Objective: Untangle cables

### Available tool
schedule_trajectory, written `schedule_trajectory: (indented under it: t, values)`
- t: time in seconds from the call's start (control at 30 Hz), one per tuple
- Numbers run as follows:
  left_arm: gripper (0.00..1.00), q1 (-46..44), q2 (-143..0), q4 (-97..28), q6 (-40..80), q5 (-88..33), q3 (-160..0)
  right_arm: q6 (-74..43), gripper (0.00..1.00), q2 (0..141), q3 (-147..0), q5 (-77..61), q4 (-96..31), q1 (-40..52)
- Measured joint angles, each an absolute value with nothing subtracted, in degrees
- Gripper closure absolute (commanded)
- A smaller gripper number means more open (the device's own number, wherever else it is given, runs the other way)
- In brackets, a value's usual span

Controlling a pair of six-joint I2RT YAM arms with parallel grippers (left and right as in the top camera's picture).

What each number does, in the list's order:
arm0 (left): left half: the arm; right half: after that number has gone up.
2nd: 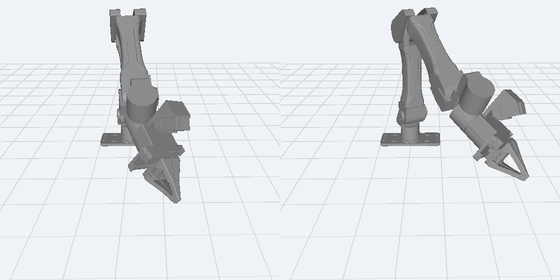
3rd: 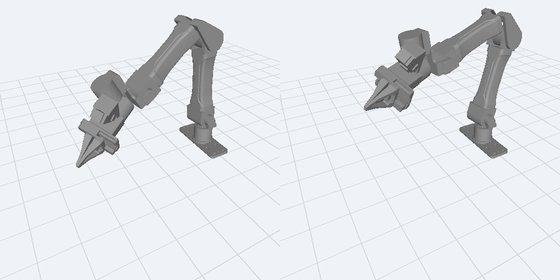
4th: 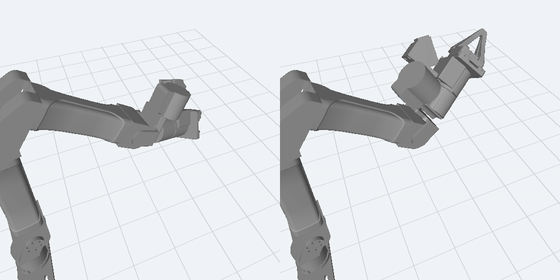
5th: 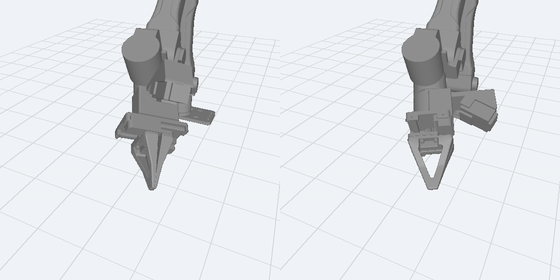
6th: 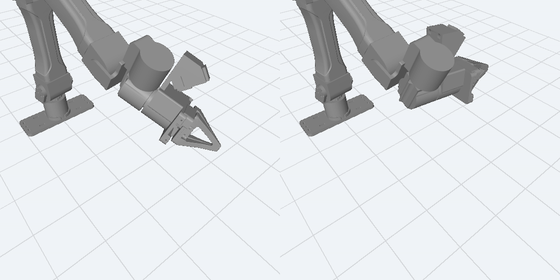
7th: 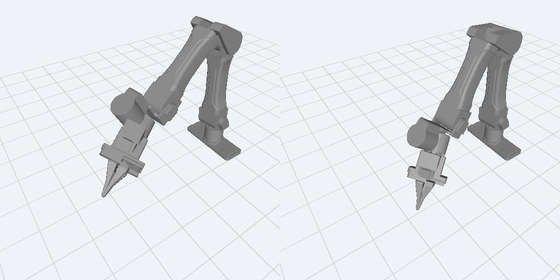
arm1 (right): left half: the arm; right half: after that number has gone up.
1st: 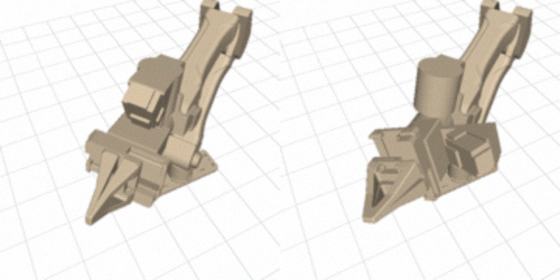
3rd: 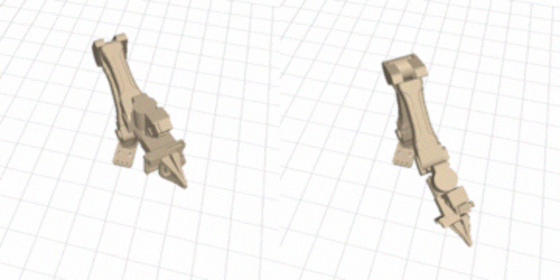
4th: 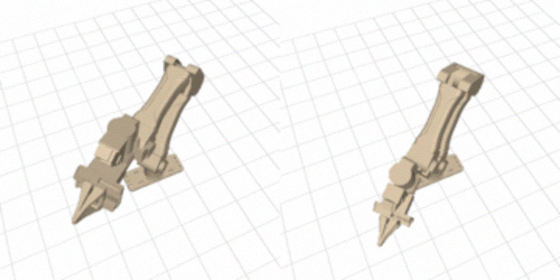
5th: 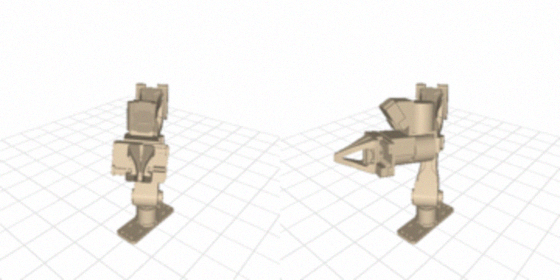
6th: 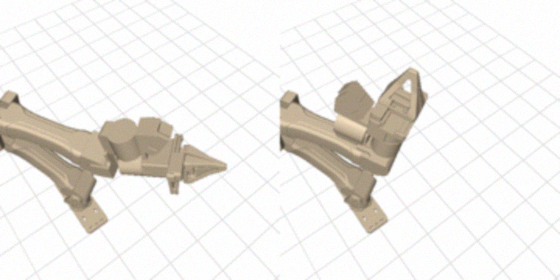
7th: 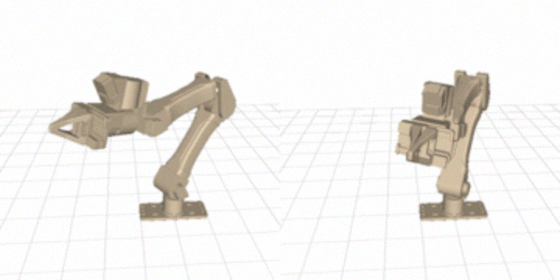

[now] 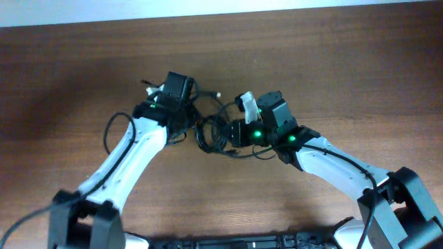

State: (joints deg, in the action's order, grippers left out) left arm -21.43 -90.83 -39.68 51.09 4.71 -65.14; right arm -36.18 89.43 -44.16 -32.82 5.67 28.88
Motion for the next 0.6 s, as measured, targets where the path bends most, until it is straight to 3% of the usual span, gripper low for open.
schedule_trajectory:
  t: [0.17,0.37,0.5,0.53,0.6]
  values:
    - [1.0,-26.06,-88.25,-38.5,50.28,8.88,-66.02,-57.89,0.96,89.08,-44.16,-30.37,9.87,30.11]
    - [1.0,-34.57,-88.25,-41.12,51.96,17.87,-66.17,-69.38,0.96,89.06,-44.07,-31.11,15.84,31.38]
    - [1.0,-34.81,-88.25,-42.15,56.97,19.03,-66.24,-76.51,0.96,89.06,-44.03,-34.13,18.57,29.8]
    - [0.98,-34.7,-88.25,-40.07,57.76,16.47,-66.22,-77.21,0.96,89.06,-44.03,-34.09,18.68,29.58]
    - [0.74,-34.3,-88.25,-38.74,58.15,13.61,-66.22,-78.06,0.96,89.08,-44.01,-34.13,18.57,28.86]
